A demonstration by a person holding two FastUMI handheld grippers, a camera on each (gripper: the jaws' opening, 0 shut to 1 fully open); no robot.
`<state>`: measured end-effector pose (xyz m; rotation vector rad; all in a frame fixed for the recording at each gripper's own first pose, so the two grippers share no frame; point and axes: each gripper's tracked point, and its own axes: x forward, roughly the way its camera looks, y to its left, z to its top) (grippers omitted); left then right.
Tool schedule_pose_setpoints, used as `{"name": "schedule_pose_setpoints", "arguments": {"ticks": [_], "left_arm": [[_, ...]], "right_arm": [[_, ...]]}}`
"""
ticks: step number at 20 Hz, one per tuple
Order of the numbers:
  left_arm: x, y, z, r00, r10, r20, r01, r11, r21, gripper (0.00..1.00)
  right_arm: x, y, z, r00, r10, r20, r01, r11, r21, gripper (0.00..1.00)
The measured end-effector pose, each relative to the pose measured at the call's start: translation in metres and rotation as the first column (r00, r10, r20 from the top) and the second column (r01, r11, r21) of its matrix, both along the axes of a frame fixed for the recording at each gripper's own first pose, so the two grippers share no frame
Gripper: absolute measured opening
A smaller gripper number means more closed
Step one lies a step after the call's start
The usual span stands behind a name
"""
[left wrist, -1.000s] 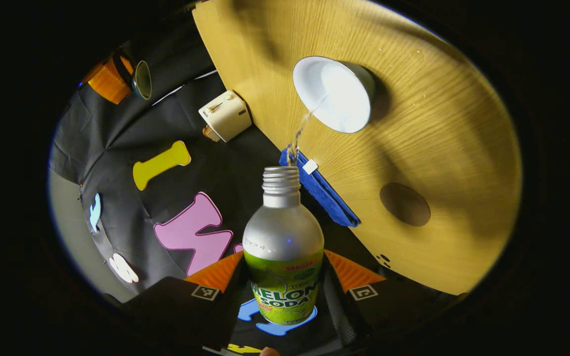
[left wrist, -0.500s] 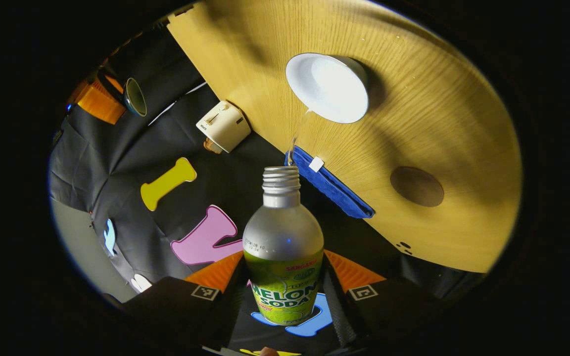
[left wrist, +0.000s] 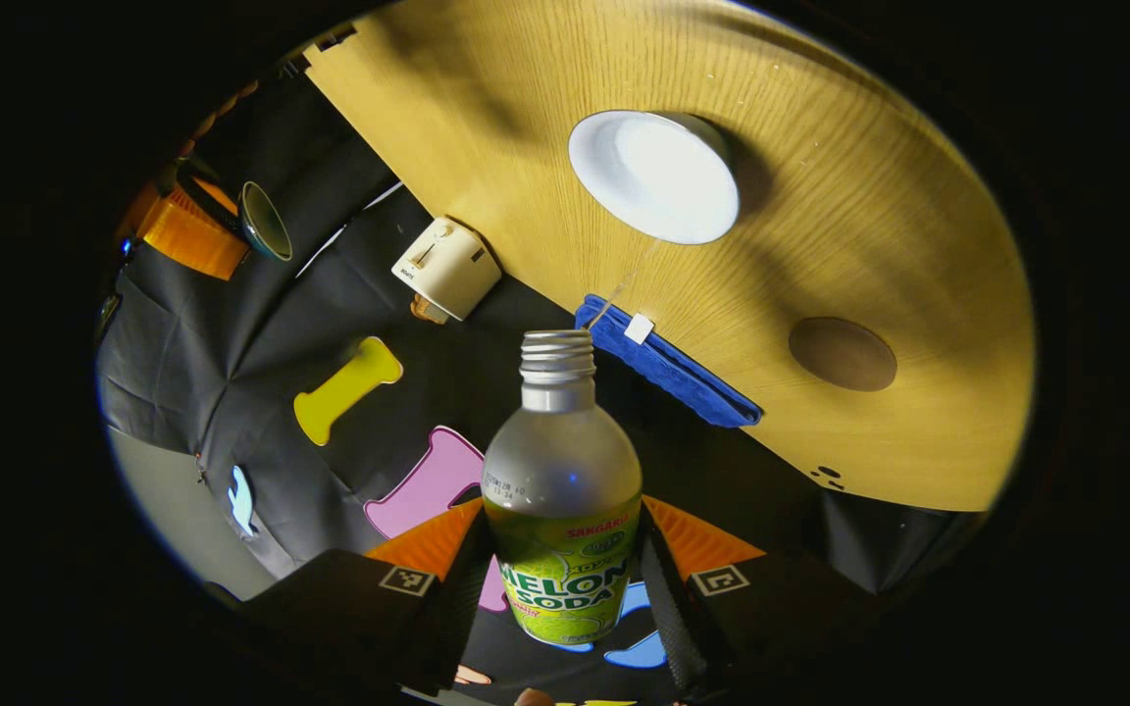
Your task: Open the teacup lid with one hand, grasp the water bottle and pour water into the teacup with the other hand; after pouring, place the water bottle on the coaster and then close the teacup lid.
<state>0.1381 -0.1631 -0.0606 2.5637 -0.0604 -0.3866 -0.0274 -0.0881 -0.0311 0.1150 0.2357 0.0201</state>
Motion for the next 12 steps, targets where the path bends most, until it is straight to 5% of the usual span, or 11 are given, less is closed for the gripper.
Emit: {"name": "schedule_pose_setpoints", "arguments": {"ticks": [4,5,6,8,10,12], "left_arm": [[-0.005,0.006,-0.014,0.998,0.043,-0.038,-0.049,0.986,-0.162,0.79],[-0.008,0.01,-0.018,0.996,0.065,-0.057,-0.077,0.97,-0.232,0.79],[-0.012,0.013,-0.024,0.993,0.088,-0.082,-0.109,0.947,-0.304,0.8],[-0.017,0.012,-0.032,0.987,0.107,-0.118,-0.148,0.889,-0.433,0.8],[-0.019,0.01,-0.04,0.978,0.13,-0.166,-0.203,0.794,-0.573,0.8],[-0.025,0.01,-0.054,0.957,0.141,-0.253,-0.285,0.618,-0.732,0.79]], "right_arm": [[0.001,-0.001,-0.002,1.0,-0.002,-0.003,0.002,1.0,0.005,0.31],[0.001,-0.001,-0.002,1.0,-0.002,-0.003,0.002,1.0,0.006,0.27],[0.001,-0.001,-0.002,1.0,-0.003,-0.003,0.003,1.0,0.007,0.36],[0.001,-0.003,-0.002,1.0,-0.007,-0.003,0.007,1.0,0.006,0.36],[0.001,-0.004,0.0,1.0,-0.009,0.001,0.009,1.0,0.009,0.36],[0.0,-0.005,0.0,1.0,-0.01,0.004,0.01,1.0,0.012,0.36]]}}
